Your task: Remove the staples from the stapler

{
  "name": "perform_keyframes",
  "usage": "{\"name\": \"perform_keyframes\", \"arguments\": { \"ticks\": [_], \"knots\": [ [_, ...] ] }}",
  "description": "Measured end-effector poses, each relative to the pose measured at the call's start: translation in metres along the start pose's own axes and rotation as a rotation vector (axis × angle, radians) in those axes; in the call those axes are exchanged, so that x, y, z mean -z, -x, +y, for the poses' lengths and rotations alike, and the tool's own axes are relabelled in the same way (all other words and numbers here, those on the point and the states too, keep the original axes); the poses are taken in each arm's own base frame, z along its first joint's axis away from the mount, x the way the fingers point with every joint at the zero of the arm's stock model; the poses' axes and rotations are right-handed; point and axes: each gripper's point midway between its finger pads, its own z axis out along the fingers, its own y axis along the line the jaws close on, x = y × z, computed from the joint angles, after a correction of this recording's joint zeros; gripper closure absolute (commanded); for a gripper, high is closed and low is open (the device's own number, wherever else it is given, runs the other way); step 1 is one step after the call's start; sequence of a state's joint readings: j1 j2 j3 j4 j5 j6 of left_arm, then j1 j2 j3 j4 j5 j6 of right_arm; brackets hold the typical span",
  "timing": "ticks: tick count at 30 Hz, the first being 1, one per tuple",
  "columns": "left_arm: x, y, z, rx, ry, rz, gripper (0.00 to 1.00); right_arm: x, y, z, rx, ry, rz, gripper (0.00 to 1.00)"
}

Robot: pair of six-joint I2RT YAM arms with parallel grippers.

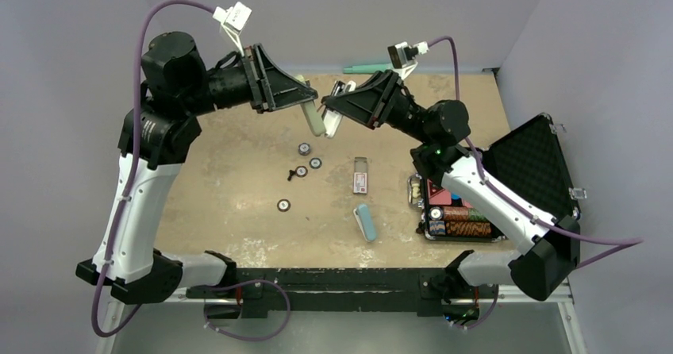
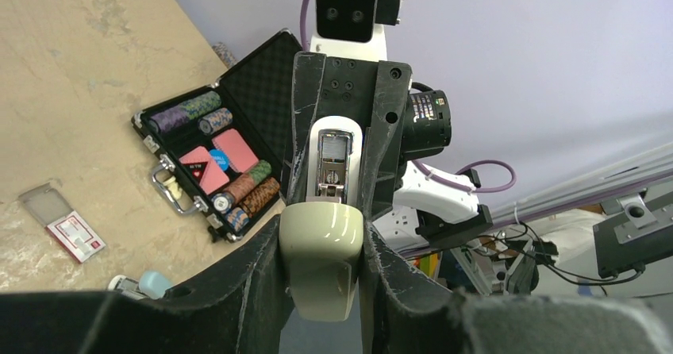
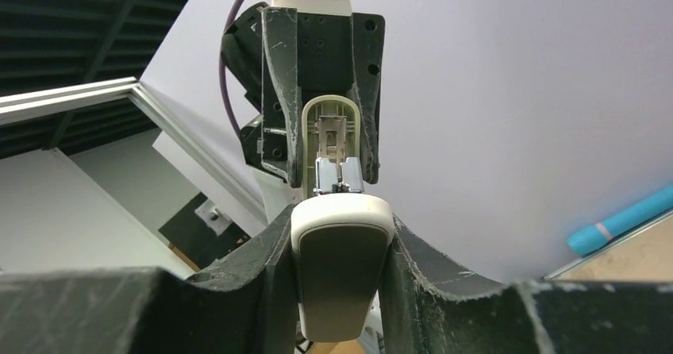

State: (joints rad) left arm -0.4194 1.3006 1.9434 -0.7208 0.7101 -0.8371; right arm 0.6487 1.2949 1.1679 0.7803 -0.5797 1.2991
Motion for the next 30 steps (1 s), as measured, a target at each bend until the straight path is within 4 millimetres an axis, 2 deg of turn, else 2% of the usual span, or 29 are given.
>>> {"name": "perform_keyframes", "arguments": {
  "ticks": [3,5,6,10,15,21,26,30],
  "knots": [
    [0.003,-0.001,0.003,0.001,0.016,-0.014,0.38,0.0,-0.002,-0.002,-0.006,-0.003,0.009,1.0],
    [0.006,-0.003,0.004,0.004,0.03,-0.025,0.11,0.0,-0.004,-0.004,-0.003,-0.006,0.017,1.0],
    [0.008,-0.003,0.005,0.007,0.039,-0.031,0.05,0.001,-0.005,-0.005,-0.001,-0.009,0.019,1.0],
    [0.021,-0.01,0.011,0.021,0.098,-0.061,0.01,0.006,-0.011,-0.017,-0.008,-0.047,0.029,1.0],
    [0.042,-0.025,0.026,0.018,0.205,-0.095,0.02,0.012,-0.021,-0.042,-0.034,-0.151,0.056,1.0],
    [0.065,-0.044,0.061,0.031,0.383,-0.122,0.09,0.034,-0.045,-0.106,-0.104,-0.426,0.124,1.0],
    [0.074,-0.065,0.097,0.06,0.514,-0.094,0.16,0.058,-0.074,-0.164,-0.171,-0.622,0.206,1.0],
    [0.078,-0.079,0.127,0.085,0.62,-0.062,0.26,0.079,-0.096,-0.203,-0.232,-0.747,0.258,1.0]
  ]
}}
